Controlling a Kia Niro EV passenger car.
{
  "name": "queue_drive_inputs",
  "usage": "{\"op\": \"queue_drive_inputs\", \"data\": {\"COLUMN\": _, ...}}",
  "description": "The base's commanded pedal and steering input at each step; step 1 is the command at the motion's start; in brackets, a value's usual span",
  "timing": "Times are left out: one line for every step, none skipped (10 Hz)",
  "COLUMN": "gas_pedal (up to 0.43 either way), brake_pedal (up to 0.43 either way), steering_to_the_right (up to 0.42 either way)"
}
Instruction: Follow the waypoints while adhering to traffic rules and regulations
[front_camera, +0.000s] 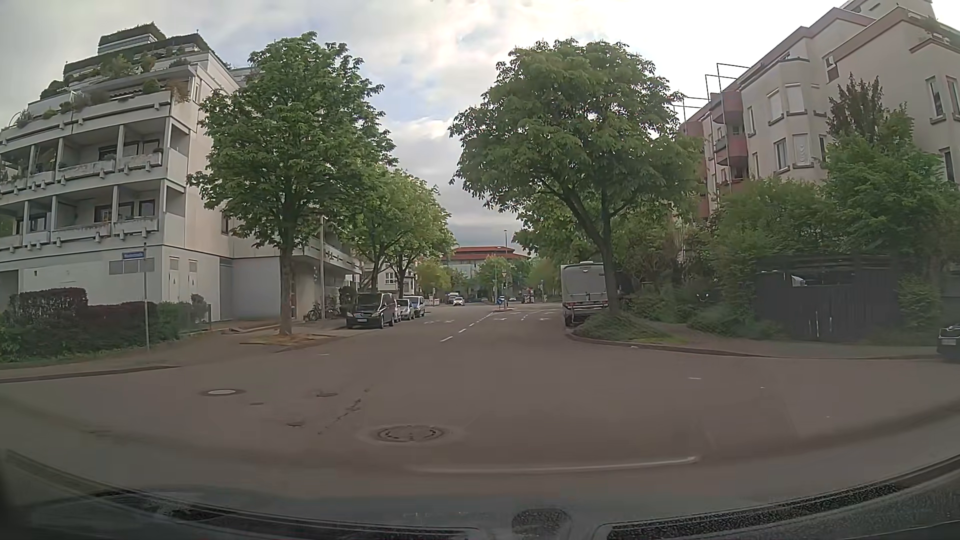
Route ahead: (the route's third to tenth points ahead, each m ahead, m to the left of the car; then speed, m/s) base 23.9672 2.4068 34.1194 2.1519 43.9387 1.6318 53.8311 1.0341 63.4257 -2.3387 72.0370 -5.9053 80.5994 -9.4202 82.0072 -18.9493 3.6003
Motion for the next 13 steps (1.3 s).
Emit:
{"op": "queue_drive_inputs", "data": {"gas_pedal": 0.0, "brake_pedal": 0.098, "steering_to_the_right": 0.014}}
{"op": "queue_drive_inputs", "data": {"gas_pedal": 0.0, "brake_pedal": 0.0, "steering_to_the_right": 0.013}}
{"op": "queue_drive_inputs", "data": {"gas_pedal": 0.0, "brake_pedal": 0.0, "steering_to_the_right": 0.011}}
{"op": "queue_drive_inputs", "data": {"gas_pedal": 0.0, "brake_pedal": 0.0, "steering_to_the_right": 0.009}}
{"op": "queue_drive_inputs", "data": {"gas_pedal": 0.0, "brake_pedal": 0.0, "steering_to_the_right": 0.009}}
{"op": "queue_drive_inputs", "data": {"gas_pedal": 0.02, "brake_pedal": 0.0, "steering_to_the_right": 0.009}}
{"op": "queue_drive_inputs", "data": {"gas_pedal": 0.138, "brake_pedal": 0.0, "steering_to_the_right": 0.009}}
{"op": "queue_drive_inputs", "data": {"gas_pedal": 0.157, "brake_pedal": 0.0, "steering_to_the_right": 0.009}}
{"op": "queue_drive_inputs", "data": {"gas_pedal": 0.169, "brake_pedal": 0.0, "steering_to_the_right": 0.009}}
{"op": "queue_drive_inputs", "data": {"gas_pedal": 0.177, "brake_pedal": 0.0, "steering_to_the_right": 0.008}}
{"op": "queue_drive_inputs", "data": {"gas_pedal": 0.177, "brake_pedal": 0.0, "steering_to_the_right": 0.007}}
{"op": "queue_drive_inputs", "data": {"gas_pedal": 0.177, "brake_pedal": 0.0, "steering_to_the_right": 0.007}}
{"op": "queue_drive_inputs", "data": {"gas_pedal": 0.189, "brake_pedal": 0.0, "steering_to_the_right": 0.007}}
